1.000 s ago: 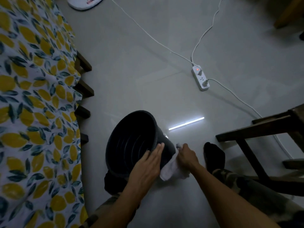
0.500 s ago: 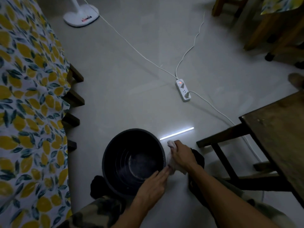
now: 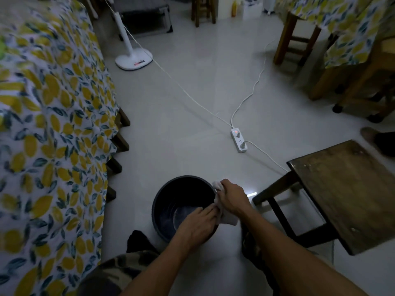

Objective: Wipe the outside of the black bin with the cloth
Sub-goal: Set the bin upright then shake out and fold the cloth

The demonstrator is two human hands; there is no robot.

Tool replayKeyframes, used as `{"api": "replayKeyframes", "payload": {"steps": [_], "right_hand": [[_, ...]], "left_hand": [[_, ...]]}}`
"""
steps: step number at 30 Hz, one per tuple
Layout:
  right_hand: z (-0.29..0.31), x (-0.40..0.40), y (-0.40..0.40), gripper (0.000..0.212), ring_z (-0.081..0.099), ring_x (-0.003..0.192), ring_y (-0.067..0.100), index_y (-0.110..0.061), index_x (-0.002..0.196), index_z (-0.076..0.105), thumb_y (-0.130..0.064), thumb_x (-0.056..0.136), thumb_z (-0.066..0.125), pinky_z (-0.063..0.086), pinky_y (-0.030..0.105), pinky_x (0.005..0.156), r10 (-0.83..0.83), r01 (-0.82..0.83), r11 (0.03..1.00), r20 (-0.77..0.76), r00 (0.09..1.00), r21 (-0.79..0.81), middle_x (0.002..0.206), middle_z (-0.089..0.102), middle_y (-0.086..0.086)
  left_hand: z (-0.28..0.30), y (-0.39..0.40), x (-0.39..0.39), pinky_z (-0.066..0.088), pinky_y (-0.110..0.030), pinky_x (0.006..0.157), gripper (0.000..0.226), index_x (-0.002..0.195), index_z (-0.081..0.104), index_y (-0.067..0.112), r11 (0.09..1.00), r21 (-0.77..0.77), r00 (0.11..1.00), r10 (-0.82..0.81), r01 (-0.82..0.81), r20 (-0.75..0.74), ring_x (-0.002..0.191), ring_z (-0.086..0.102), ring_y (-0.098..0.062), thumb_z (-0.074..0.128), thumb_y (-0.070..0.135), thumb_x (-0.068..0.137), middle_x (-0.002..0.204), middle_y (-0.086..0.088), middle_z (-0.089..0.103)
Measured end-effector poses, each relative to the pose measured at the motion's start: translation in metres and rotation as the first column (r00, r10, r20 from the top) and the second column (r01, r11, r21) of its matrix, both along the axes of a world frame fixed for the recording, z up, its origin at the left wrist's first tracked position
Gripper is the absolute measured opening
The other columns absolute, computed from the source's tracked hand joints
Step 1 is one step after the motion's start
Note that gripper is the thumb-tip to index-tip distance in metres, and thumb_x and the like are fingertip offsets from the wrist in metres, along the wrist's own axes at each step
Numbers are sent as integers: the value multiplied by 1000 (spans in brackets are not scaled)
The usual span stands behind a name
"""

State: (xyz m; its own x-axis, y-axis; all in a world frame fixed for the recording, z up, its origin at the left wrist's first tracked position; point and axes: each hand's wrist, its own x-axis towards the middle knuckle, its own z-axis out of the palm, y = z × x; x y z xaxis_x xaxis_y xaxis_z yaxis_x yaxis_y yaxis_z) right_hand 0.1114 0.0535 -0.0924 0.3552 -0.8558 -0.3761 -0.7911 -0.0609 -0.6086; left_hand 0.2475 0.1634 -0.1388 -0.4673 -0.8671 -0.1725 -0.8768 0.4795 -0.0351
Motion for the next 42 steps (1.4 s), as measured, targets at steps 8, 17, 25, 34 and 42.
{"api": "replayKeyframes", "payload": {"steps": [8, 17, 25, 34, 42], "right_hand": [[126, -16, 22, 37, 63, 115, 23, -20, 121, 69, -32, 87, 76, 38, 24, 79, 49, -36, 996, 148, 988, -85, 122, 71, 3], [238, -40, 54, 29, 70, 82, 21, -13, 92, 77, -40, 84, 78, 58, 43, 78, 152, -76, 962, 280, 948, -264, 89, 75, 7], [306, -91, 63, 41, 68, 100, 18, -13, 130, 69, -12, 89, 74, 58, 28, 87, 55, 118, 872, 336, 940, -475, 124, 72, 9], [324, -128, 54, 45, 65, 113, 29, -18, 136, 62, -11, 92, 70, 58, 36, 86, 81, -122, 855, -103, 991, -504, 131, 67, 11], [321, -141, 49, 15, 59, 87, 26, -9, 105, 70, -15, 96, 59, 49, 36, 67, -68, -233, 704, -391, 918, -671, 96, 65, 9]], "left_hand": [[141, -1, -8, 45, -43, 79, 22, 95, 61, 14, 852, -149, 846, 449, -503, -289, 87, 65, -35, 45, 29, 95, 94, -9, 67], [265, 0, -34, 53, -37, 81, 46, 107, 52, 18, 692, 381, 192, 598, -613, -778, 95, 63, -18, 45, 62, 95, 105, -1, 65], [322, -2, -50, 43, -32, 62, 17, 96, 48, 16, 731, 97, 269, 367, -675, -890, 75, 56, -15, 61, 26, 93, 82, 6, 58], [366, 0, -70, 55, -43, 64, 19, 95, 49, 25, 904, -123, 688, 218, -410, -693, 74, 60, -25, 61, 16, 83, 85, -2, 64], [356, -10, -84, 52, -42, 91, 55, 143, 47, 29, 929, -26, 836, 321, -370, -444, 115, 60, -29, 58, 31, 89, 136, -6, 61]]}}
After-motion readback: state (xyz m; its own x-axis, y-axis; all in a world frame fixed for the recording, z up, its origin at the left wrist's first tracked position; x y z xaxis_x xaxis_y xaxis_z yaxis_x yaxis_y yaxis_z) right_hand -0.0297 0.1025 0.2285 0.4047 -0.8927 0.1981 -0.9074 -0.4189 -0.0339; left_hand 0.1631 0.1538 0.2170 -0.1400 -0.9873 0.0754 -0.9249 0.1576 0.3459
